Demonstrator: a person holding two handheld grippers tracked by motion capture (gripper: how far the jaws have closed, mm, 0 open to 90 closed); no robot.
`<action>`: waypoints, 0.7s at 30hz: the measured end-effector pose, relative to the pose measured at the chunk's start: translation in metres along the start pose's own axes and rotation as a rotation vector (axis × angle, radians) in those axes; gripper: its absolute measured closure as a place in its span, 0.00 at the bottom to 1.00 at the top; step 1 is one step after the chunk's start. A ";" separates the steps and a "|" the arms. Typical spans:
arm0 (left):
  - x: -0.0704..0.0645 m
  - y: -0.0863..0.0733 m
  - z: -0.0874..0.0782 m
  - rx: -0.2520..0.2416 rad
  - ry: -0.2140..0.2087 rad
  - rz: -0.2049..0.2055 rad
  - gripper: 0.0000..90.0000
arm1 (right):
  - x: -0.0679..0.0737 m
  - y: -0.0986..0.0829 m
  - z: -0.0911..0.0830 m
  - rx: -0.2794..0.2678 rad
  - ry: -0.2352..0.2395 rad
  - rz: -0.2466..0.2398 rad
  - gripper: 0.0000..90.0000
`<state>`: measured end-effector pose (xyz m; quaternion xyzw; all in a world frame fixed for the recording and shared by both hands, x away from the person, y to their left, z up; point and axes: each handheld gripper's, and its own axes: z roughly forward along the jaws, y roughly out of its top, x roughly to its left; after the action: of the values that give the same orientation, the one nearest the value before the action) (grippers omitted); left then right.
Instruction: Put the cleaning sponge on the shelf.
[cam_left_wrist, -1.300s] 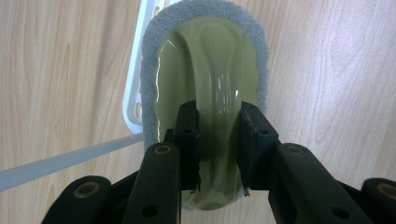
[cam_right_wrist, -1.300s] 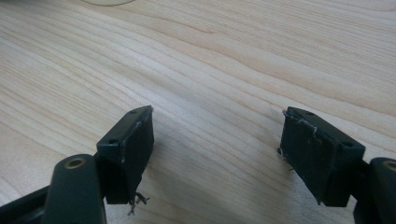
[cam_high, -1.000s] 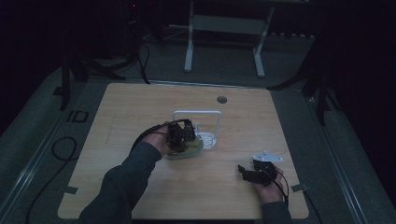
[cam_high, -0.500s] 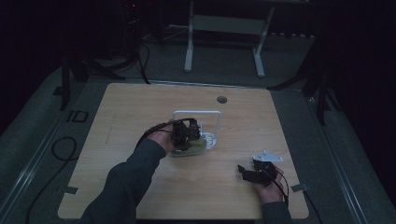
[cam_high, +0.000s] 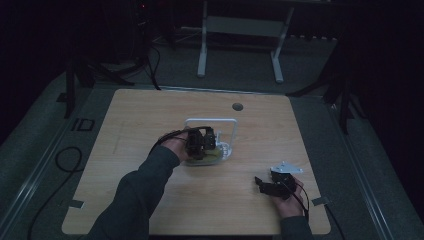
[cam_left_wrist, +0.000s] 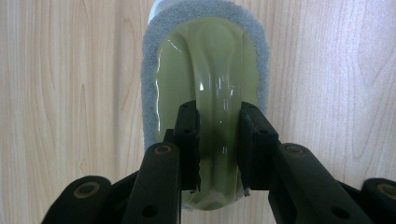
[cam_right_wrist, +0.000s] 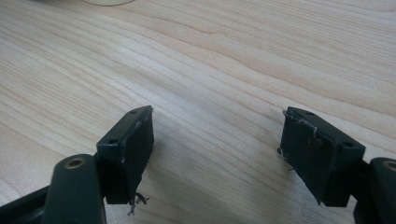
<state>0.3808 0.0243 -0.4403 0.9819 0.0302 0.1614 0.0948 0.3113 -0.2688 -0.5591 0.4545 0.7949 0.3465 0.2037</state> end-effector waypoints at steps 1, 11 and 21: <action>0.000 0.001 0.000 0.001 0.000 0.004 0.80 | 0.000 0.000 0.000 0.000 0.000 0.000 0.28; 0.001 0.009 0.002 0.003 0.000 0.024 0.80 | 0.000 0.000 0.000 -0.001 0.000 0.000 0.28; 0.004 0.015 0.005 0.003 0.015 0.050 0.80 | 0.000 0.000 0.000 0.000 0.001 -0.001 0.28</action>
<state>0.3870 0.0087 -0.4408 0.9812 0.0066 0.1708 0.0891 0.3114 -0.2688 -0.5592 0.4539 0.7952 0.3467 0.2037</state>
